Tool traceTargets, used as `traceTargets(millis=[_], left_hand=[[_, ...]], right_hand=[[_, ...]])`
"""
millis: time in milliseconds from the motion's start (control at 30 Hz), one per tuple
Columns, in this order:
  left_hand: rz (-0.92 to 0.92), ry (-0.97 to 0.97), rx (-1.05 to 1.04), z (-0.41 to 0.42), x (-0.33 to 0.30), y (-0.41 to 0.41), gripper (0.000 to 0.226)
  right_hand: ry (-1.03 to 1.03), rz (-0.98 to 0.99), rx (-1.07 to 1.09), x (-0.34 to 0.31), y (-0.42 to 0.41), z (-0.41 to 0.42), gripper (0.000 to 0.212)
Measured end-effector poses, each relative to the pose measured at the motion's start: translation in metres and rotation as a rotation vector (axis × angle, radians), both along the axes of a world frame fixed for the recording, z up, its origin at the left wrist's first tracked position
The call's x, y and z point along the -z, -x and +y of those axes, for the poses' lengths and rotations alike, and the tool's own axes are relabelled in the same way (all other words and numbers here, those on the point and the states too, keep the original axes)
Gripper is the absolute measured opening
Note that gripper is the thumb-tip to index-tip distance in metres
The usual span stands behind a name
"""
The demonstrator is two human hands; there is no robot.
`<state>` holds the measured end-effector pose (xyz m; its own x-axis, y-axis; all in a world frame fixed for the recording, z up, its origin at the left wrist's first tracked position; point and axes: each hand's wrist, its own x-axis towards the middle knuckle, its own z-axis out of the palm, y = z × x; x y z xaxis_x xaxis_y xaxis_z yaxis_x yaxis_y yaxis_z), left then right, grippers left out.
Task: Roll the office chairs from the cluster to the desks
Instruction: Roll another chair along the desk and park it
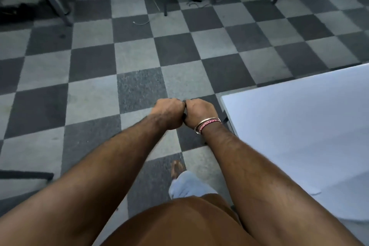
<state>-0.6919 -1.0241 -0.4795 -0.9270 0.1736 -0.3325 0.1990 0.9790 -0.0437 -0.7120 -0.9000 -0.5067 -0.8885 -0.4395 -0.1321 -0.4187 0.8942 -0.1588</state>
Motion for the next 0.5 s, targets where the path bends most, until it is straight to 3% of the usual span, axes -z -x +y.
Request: traceTargets(millis=[200, 500], left_hand=[[0.028, 0.041, 0.095, -0.022, 0.008, 0.175, 0.027], [0.071, 0.046, 0.254, 0.002, -0.028, 0.417, 0.026]], right_hand=[[0.021, 0.009, 0.118, 0.009, 0.162, -0.022, 0.029], [0.017, 0.026, 0.251, -0.032, 0.384, 0.002, 0.029]])
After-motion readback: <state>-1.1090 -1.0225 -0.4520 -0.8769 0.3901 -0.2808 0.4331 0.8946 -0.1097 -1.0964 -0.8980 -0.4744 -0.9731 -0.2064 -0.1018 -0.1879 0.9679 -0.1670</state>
